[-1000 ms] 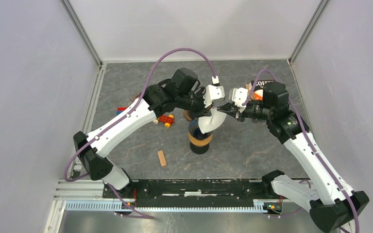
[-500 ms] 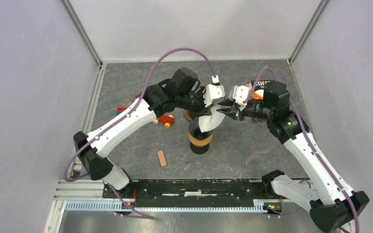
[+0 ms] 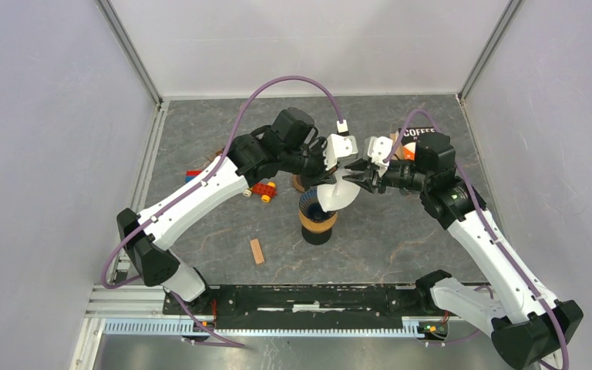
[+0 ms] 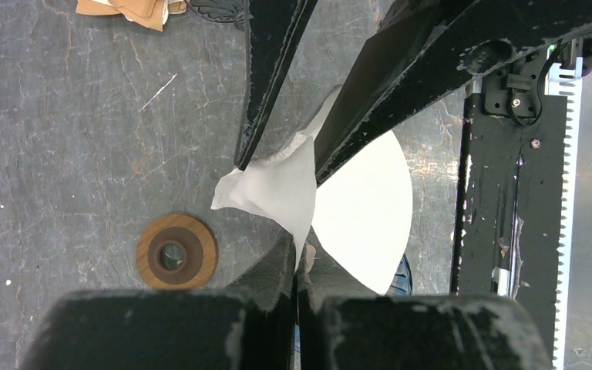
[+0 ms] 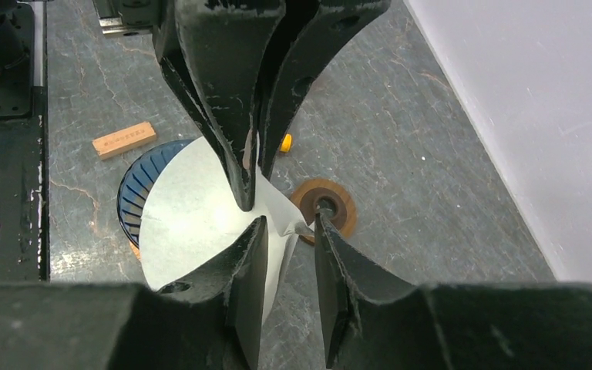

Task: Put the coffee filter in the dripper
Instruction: Pick up the coffee filter from the coffee filter holder.

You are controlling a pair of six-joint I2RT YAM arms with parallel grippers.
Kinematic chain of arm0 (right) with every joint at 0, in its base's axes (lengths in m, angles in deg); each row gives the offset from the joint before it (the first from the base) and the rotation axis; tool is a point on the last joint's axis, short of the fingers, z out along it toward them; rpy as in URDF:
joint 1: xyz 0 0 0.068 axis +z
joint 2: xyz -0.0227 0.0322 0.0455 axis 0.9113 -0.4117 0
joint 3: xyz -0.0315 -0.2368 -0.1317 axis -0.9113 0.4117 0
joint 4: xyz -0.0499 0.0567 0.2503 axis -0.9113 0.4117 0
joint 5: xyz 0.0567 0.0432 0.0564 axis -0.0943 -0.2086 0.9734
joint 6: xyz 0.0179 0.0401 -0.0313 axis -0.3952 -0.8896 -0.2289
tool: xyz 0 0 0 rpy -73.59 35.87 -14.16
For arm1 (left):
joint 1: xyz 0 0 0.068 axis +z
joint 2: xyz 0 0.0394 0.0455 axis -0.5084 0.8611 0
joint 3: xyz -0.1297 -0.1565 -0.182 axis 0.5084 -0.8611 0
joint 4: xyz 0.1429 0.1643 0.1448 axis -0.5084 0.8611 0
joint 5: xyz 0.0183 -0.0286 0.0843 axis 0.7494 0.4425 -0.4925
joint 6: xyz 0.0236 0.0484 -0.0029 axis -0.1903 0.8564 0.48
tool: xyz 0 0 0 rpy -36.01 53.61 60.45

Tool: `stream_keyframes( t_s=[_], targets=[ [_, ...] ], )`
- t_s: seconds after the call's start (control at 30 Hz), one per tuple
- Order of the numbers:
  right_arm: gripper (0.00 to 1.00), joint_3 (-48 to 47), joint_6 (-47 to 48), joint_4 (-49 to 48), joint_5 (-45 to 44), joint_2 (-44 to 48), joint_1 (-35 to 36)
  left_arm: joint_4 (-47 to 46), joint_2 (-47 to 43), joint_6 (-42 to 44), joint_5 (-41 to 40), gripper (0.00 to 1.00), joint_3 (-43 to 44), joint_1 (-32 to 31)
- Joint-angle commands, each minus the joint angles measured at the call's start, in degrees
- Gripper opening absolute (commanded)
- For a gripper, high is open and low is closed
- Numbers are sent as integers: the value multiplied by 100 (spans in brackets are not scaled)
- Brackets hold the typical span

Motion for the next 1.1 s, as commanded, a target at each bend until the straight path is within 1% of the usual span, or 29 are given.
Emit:
stream_keyframes(
  t_s=[0.0, 0.27, 0.4, 0.5, 0.53, 0.6, 0.63, 0.67, 0.73, 0.77, 0.8, 0.83, 0.93, 1.0, 1.07],
  targets=[
    [34, 17, -203, -321, 94, -15, 31, -192, 57, -237, 195, 2, 145, -24],
    [29, 76, -249, -392, 25, -61, 61, -194, 87, -251, 210, 2, 181, -36],
    [22, 24, -176, -311, -127, -58, 55, -193, 73, -243, 152, 2, 189, -36],
    [11, -49, -190, -285, -198, -44, 57, -245, 41, -276, -5, 3, 183, -36],
    [7, -82, -226, -288, -221, -48, 58, -256, 22, -290, -81, 5, 181, -36],
    [0, -125, -326, -325, -298, -45, 58, -307, -33, -320, -281, 12, 166, -36],
    [0, -130, -412, -372, -350, -45, 57, -370, -76, -378, -372, 15, 119, -32],
    [0, -132, -523, -434, -382, -51, 55, -478, -138, -452, -493, 20, 62, -34],
    [0, -143, -838, -558, -400, -74, 60, -681, -265, -610, -704, 34, -98, -36],
    [0, -163, -976, -645, -453, -86, 59, -791, -316, -711, -868, 45, -165, -36],
    [0, -200, -1121, -702, -525, -109, 54, -888, -389, -858, -1023, 53, -244, -36],
    [0, -252, -1261, -728, -586, -151, 58, -975, -459, -953, -1157, 58, -315, -35],
    [0, -438, -1608, -818, -827, -271, 57, -1018, -540, -1197, -1502, 70, -377, -36],
    [0, -580, -1780, -840, -976, -374, 52, -1044, -567, -1383, -1733, 73, -396, -35],
    [0, -721, -1913, -836, -1043, -473, 57, -1104, -576, -1501, -2038, 74, -397, -28]
  ],
)
